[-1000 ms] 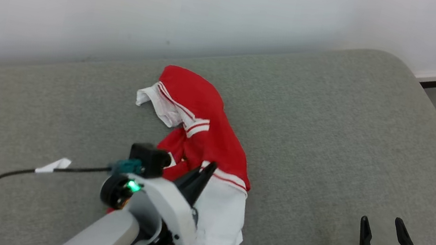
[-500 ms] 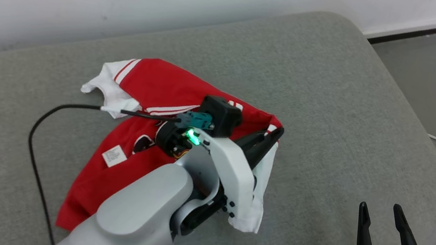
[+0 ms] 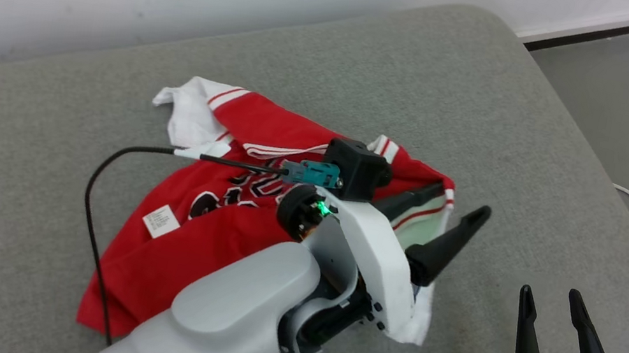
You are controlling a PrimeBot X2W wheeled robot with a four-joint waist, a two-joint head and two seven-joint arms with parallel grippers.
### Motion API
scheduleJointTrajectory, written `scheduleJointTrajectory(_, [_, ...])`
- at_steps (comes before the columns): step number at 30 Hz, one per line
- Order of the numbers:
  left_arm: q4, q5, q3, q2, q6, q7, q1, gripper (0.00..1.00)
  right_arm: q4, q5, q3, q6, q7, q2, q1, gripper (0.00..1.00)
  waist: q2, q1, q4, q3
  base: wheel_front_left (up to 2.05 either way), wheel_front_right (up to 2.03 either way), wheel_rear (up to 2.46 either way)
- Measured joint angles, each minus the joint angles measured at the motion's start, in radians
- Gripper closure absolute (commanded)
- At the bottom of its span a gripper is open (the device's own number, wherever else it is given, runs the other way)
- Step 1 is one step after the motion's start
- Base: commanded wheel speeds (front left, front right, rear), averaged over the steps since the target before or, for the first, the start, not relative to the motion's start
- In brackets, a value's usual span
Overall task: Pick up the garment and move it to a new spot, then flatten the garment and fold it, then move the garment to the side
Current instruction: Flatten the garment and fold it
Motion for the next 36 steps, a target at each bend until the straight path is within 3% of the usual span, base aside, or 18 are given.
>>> scheduleJointTrajectory(8, [-0.046,-0.12,-0.062,0.0,0.03,-0.102,-0.02,0.0,0.011,-0.008,0.012,0.0,0.0,0.001,-0.005,0.0,0.0,-0.0001,0.047,-0.037,0.0,0.0,0.0])
scheduleJointTrajectory(18, [0.068,-0.118,-0.219,-0.002,0.05,-0.046,-0.042,0.0,0.017,-0.017,0.025,0.0,0.0,0.0,-0.004,0.0,0.0,0.0,0.059,-0.073,0.0,0.0,0.0])
scheduleJointTrajectory(28, [0.124,-0.101,-0.246,0.001,0.055,-0.128,-0.066,0.0,0.006,-0.026,-0.016,0.0,0.0,0.001,0.013,0.0,0.0,0.0,0.068,-0.063,0.0,0.0,0.0])
scheduleJointTrajectory(36, [0.126,-0.094,-0.201,0.098,0.091,-0.215,-0.003,0.0,-0.003,-0.067,-0.062,0.0,0.0,-0.002,0.041,0.0,0.0,0.0,0.132,-0.086,0.0,0.0,0.0])
